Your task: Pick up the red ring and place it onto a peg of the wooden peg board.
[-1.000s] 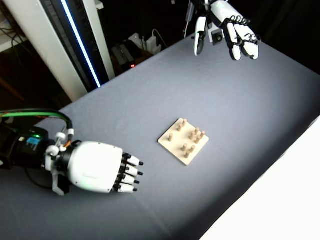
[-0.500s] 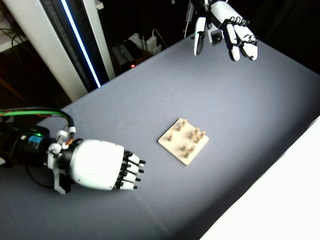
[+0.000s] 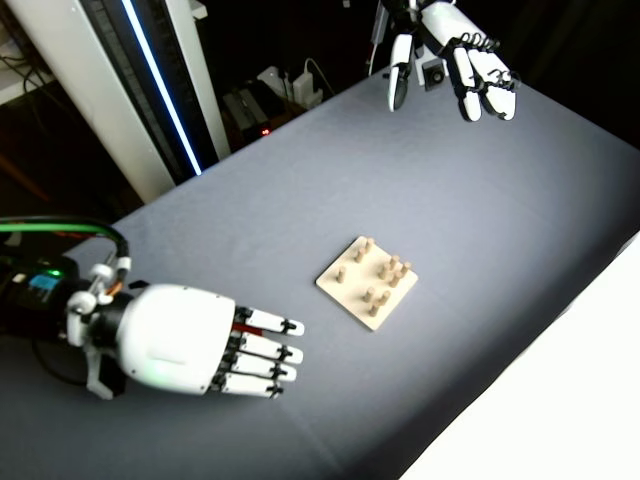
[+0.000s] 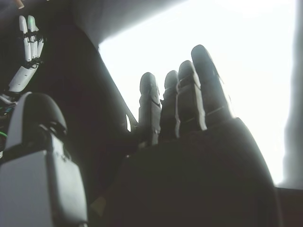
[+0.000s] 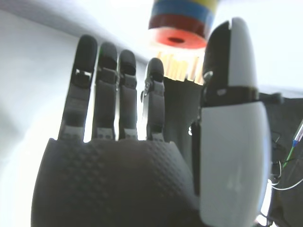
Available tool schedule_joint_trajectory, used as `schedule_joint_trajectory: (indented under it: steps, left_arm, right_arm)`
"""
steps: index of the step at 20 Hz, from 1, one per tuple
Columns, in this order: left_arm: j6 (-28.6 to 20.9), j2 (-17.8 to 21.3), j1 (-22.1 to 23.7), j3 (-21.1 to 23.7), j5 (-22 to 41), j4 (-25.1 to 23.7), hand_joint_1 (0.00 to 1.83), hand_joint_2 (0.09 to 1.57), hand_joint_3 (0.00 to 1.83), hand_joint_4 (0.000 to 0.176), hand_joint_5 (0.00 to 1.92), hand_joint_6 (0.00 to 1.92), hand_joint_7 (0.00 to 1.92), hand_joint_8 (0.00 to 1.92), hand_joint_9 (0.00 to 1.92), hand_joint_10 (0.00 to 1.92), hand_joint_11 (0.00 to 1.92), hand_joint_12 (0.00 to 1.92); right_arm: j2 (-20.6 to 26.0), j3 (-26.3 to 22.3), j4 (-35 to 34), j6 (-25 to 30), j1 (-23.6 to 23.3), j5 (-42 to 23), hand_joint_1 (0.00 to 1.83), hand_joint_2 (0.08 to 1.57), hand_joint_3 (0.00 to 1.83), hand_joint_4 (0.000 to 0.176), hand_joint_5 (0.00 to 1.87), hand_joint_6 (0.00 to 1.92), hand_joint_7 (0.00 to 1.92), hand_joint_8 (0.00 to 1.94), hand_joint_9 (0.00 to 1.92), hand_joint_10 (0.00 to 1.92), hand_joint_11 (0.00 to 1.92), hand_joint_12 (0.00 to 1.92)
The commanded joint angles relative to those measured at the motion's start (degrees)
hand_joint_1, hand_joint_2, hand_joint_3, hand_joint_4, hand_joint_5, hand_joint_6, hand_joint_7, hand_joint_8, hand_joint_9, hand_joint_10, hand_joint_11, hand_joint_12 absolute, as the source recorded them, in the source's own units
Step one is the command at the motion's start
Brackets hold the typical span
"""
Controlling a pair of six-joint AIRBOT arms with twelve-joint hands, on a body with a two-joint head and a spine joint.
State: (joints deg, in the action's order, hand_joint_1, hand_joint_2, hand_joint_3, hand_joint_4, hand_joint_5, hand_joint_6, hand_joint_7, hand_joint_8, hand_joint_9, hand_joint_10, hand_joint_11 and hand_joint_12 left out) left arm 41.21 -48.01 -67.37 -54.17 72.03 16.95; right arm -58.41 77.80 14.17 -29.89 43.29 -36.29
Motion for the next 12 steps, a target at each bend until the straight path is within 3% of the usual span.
schedule_joint_trajectory:
  steps: [1, 2, 3, 4, 6, 7, 8, 12]
  left_arm:
    - [-0.43, -0.06, 0.49, -0.13, 7.66, -0.09, 0.63, 1.06, 0.00, 0.010, 0.28, 0.00, 0.10, 0.00, 0.08, 0.00, 0.00, 0.55]
    - [-0.46, -0.06, 0.49, -0.13, 7.71, -0.09, 0.64, 1.05, 0.00, 0.006, 0.29, 0.00, 0.08, 0.00, 0.06, 0.00, 0.00, 0.45]
    - [-0.49, -0.05, 0.49, -0.14, 7.71, -0.09, 0.63, 1.05, 0.00, 0.000, 0.29, 0.00, 0.09, 0.00, 0.06, 0.00, 0.00, 0.45]
    - [-0.49, -0.05, 0.49, -0.14, 7.72, -0.09, 0.63, 1.05, 0.00, 0.000, 0.29, 0.00, 0.09, 0.00, 0.06, 0.00, 0.00, 0.45]
    - [-0.51, -0.07, 0.49, -0.15, 7.70, -0.09, 0.64, 1.05, 0.00, 0.007, 0.29, 0.00, 0.10, 0.00, 0.06, 0.00, 0.00, 0.48]
    - [-0.51, -0.07, 0.49, -0.16, 7.69, -0.09, 0.66, 1.05, 0.00, 0.000, 0.29, 0.00, 0.09, 0.00, 0.05, 0.00, 0.00, 0.44]
    - [-0.51, -0.07, 0.49, -0.16, 7.70, -0.09, 0.63, 1.05, 0.00, 0.000, 0.29, 0.00, 0.09, 0.00, 0.05, 0.00, 0.00, 0.43]
    - [-0.51, -0.09, 0.48, -0.17, 7.67, -0.08, 0.63, 1.05, 0.00, 0.000, 0.30, 0.00, 0.09, 0.00, 0.06, 0.00, 0.00, 0.46]
  right_arm:
    - [0.44, 0.04, -1.46, 0.04, -0.74, -4.92, 1.15, 0.94, 0.00, 0.114, 0.53, 0.00, 0.49, 0.00, 0.50, 0.00, 0.20, 0.87]
    - [0.44, 0.11, -1.45, 0.04, -0.73, -4.58, 1.16, 0.94, 0.00, 0.102, 0.55, 0.00, 0.50, 0.00, 0.51, 0.01, 0.21, 0.87]
    - [0.39, 0.27, -1.45, 0.04, -0.72, -4.09, 1.19, 0.94, 0.00, 0.075, 0.58, 0.00, 0.54, 0.00, 0.55, 0.01, 0.26, 0.85]
    - [0.38, 0.29, -1.45, 0.04, -0.72, -4.03, 1.19, 0.94, 0.00, 0.075, 0.58, 0.00, 0.54, 0.00, 0.55, 0.01, 0.26, 0.85]
    - [0.27, 0.37, -1.45, 0.04, -0.72, -3.92, 1.23, 0.96, 0.01, 0.049, 0.62, 0.01, 0.55, 0.00, 0.57, 0.01, 0.27, 0.84]
    - [0.22, 0.38, -1.44, 0.04, -0.72, -3.89, 1.24, 0.96, 0.00, 0.021, 0.64, 0.02, 0.57, 0.01, 0.59, 0.02, 0.29, 0.84]
    - [0.13, 0.40, -1.43, 0.04, -0.72, -3.87, 1.23, 0.96, 0.00, 0.006, 0.68, 0.01, 0.60, 0.01, 0.62, 0.01, 0.31, 0.84]
    - [-0.25, 0.39, -1.13, 0.04, -0.72, -3.84, 1.23, 0.97, 0.00, 0.000, 0.78, 0.00, 0.77, 0.01, 0.78, 0.03, 0.39, 1.04]
